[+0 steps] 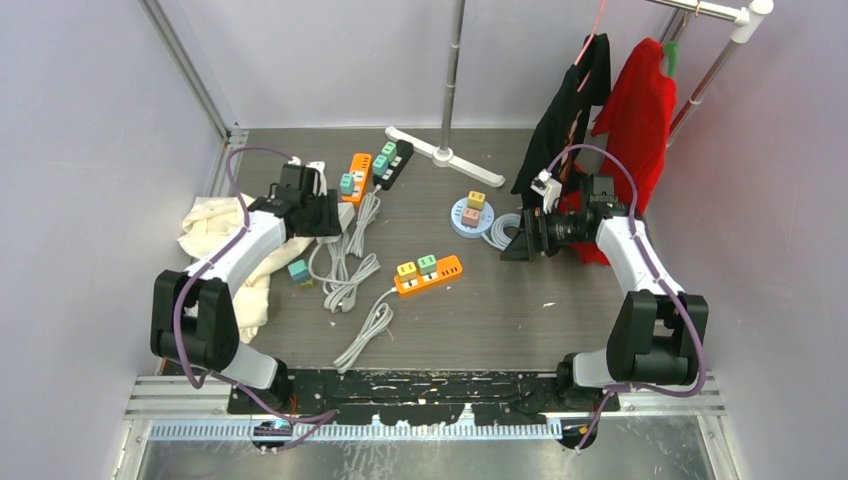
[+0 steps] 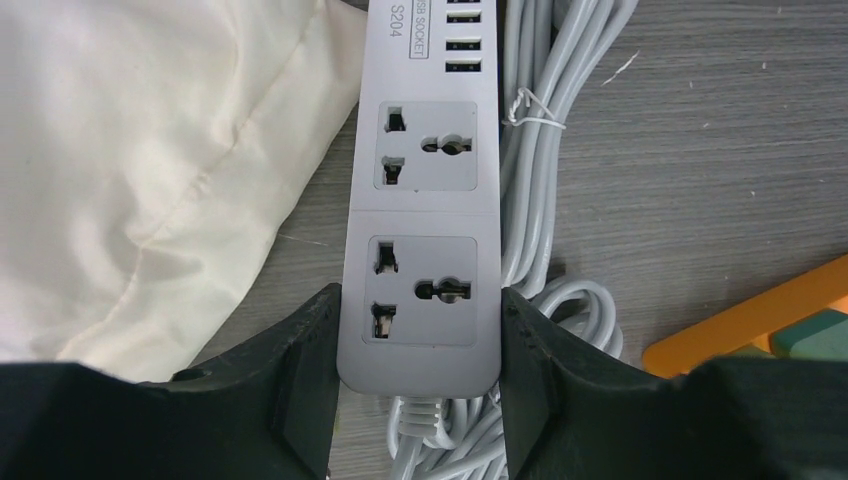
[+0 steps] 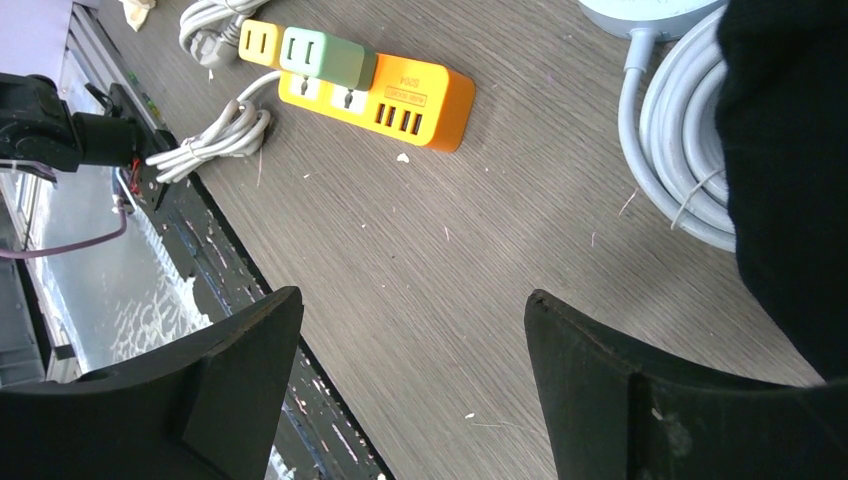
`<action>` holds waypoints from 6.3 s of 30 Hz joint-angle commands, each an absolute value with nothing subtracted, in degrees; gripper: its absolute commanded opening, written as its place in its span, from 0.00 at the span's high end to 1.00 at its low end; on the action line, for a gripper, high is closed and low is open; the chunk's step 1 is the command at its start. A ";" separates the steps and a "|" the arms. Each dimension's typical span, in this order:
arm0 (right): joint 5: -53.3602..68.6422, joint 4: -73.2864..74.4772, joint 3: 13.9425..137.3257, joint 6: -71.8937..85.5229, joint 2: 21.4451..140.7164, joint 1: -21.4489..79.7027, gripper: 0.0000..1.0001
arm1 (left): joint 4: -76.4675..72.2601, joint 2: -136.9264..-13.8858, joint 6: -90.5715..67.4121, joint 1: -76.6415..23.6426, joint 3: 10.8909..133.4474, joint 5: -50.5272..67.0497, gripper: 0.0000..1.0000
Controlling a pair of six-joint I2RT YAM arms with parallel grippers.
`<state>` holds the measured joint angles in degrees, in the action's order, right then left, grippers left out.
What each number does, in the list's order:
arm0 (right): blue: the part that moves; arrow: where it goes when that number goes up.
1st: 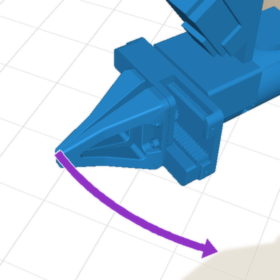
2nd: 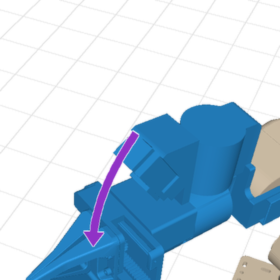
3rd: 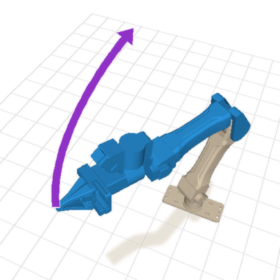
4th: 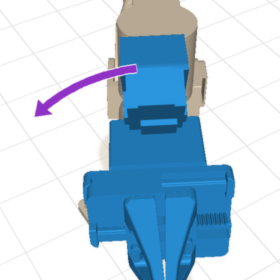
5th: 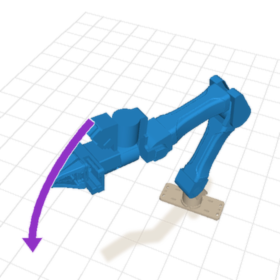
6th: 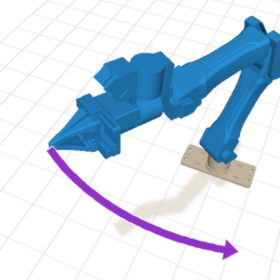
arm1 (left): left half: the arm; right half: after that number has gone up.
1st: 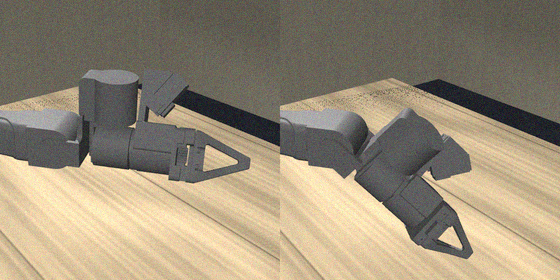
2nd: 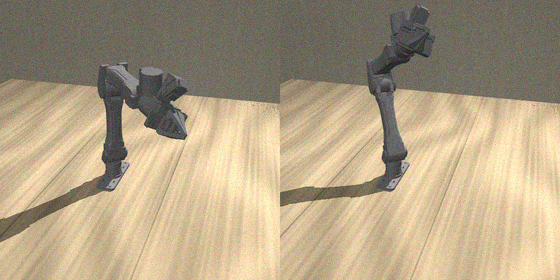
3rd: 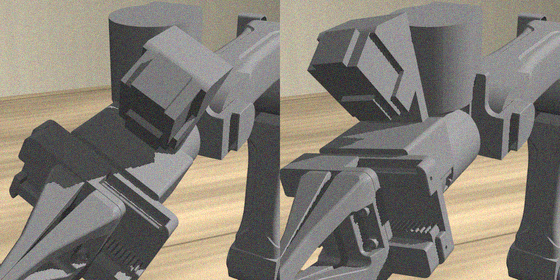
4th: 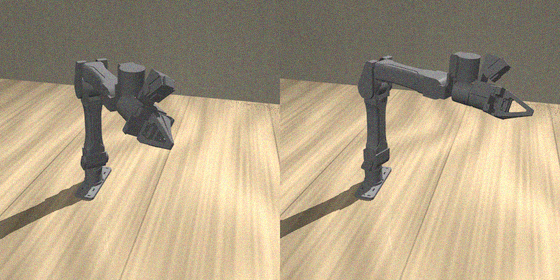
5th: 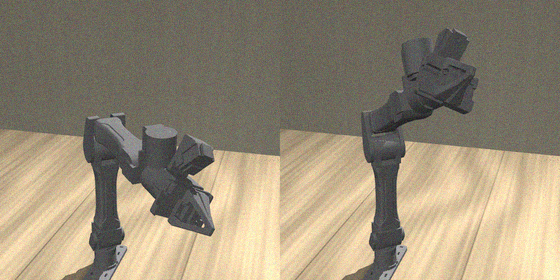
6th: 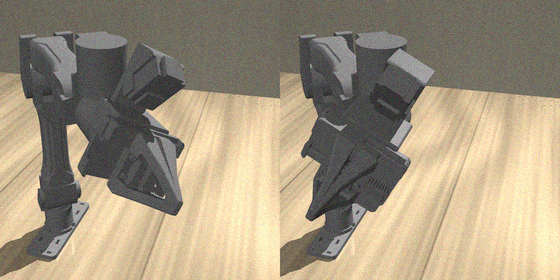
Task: Pull the plug off the socket
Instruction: Place the socket at the center of the board, then move the socket to the center of the board, then remove the plug from the socket.
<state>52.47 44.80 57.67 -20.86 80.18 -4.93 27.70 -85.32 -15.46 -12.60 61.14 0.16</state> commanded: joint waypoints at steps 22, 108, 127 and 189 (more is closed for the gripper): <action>54.20 40.94 57.34 -19.29 77.69 -3.51 0.13 | 29.48 -81.21 -10.90 -2.97 60.48 -10.95 0.94; 55.59 44.87 52.29 -45.39 66.97 6.15 0.00 | -8.01 -84.89 8.33 -40.43 45.72 14.44 0.78; 57.30 61.78 52.51 -84.23 69.15 5.78 0.19 | -13.71 -93.14 12.82 -53.26 51.30 23.19 0.94; 54.19 40.60 41.77 -84.38 76.60 14.12 0.83 | -29.36 -99.90 2.04 -54.79 48.71 25.82 0.86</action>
<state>53.84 40.32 42.15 -82.78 77.10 13.52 -25.93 -99.59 2.98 -54.85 46.44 23.94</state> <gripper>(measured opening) 0.382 0.324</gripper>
